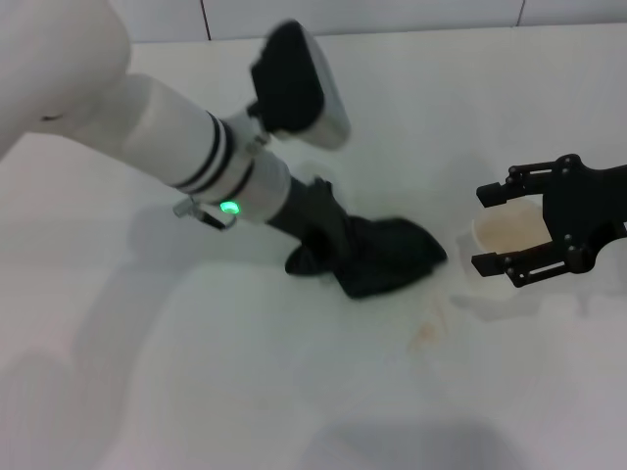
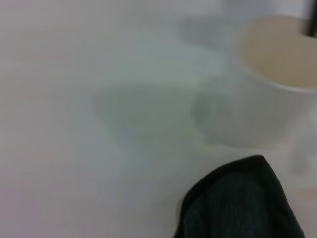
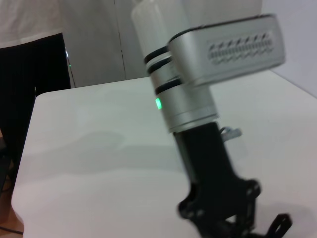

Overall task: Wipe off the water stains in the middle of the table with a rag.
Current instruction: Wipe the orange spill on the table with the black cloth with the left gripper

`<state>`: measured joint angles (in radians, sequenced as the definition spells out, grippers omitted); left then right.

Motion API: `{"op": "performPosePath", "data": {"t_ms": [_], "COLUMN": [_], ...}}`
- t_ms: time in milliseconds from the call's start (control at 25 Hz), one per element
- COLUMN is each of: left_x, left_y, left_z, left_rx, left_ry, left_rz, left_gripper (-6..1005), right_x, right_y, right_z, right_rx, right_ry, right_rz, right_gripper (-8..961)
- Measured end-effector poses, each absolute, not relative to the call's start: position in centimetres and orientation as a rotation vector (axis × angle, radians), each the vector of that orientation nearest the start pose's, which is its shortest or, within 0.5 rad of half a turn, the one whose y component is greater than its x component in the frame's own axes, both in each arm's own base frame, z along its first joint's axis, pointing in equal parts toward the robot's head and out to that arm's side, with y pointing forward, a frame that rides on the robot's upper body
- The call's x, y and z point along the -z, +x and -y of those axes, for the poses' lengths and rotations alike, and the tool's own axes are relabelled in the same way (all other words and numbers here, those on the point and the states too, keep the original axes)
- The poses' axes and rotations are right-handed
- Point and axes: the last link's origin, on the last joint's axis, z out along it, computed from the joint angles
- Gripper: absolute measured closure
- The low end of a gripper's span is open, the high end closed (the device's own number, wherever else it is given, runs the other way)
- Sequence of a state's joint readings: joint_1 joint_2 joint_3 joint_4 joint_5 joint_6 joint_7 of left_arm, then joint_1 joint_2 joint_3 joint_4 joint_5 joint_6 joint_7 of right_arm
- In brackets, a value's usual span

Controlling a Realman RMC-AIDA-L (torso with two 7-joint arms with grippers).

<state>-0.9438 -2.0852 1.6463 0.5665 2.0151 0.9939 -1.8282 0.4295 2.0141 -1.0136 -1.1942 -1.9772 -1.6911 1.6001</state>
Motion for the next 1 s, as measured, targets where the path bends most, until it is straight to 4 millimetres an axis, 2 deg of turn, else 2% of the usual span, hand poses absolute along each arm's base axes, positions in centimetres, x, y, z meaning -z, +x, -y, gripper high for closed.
{"op": "performPosePath", "data": {"t_ms": [200, 400, 800, 1000], "left_x": [10.7, 9.9, 11.7, 11.5], "left_y": [-15.6, -15.8, -15.6, -14.9], "left_z": [-40.2, -40.9, -37.3, -35.2], "left_rx": [-0.180, -0.143, -0.340, -0.320], "left_ry": [-2.901, -2.864, -3.082, -3.237], "left_rz": [0.323, 0.379, 0.170, 0.021], "left_gripper": [924, 924, 925, 925], "right_x": [-5.2, -5.1, -5.1, -5.1], "right_y": [21.7, 21.8, 21.8, 21.7], "right_z": [-32.2, -32.1, -32.1, -32.2], "right_rx": [-0.322, -0.321, -0.324, -0.325], "right_ry": [-2.933, -2.935, -2.933, -2.932], "right_rz": [-0.229, -0.233, -0.234, -0.231], "right_gripper": [128, 128, 128, 128]}}
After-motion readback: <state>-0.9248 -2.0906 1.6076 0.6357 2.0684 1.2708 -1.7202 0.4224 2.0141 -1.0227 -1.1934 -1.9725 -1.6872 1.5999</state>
